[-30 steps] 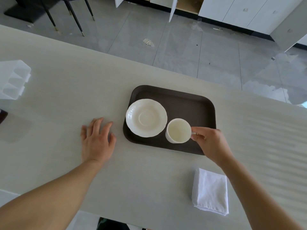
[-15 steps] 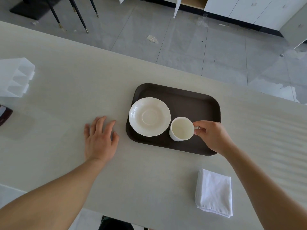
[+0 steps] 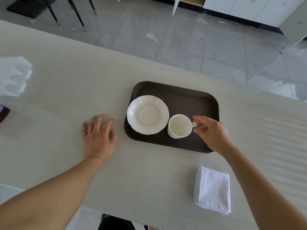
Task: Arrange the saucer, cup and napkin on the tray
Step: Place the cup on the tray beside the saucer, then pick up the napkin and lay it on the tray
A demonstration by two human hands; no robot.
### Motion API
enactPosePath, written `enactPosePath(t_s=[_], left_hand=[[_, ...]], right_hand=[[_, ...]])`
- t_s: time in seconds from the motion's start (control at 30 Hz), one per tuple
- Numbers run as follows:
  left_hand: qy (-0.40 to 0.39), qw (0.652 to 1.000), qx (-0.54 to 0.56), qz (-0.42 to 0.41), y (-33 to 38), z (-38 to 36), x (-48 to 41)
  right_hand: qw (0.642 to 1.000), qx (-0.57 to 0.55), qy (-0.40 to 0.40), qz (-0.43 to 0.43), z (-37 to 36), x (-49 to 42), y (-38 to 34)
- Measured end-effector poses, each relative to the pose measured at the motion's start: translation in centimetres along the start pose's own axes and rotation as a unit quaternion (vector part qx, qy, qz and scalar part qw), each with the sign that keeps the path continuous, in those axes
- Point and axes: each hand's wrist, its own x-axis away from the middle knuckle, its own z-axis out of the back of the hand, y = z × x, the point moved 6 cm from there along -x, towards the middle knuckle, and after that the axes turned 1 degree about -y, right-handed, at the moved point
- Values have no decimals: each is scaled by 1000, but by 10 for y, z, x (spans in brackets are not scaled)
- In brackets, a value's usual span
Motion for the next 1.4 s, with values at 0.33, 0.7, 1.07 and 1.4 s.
enactPosePath(t_s=[0.33, 0.7, 1.07, 1.4], left_hand=[[-7, 1000, 1, -4, 1, 0, 0], [1, 1000, 8, -4, 1, 0, 1], [1, 1000, 10, -1, 0, -1, 1], [2, 1000, 10, -4, 0, -2, 0]], right_hand=[[993, -9, 68, -95, 29, 75, 9], [949, 126, 8, -289, 26, 173, 48], [924, 62, -33, -376, -2, 198, 58], [937, -38, 28, -346, -3, 190, 55]])
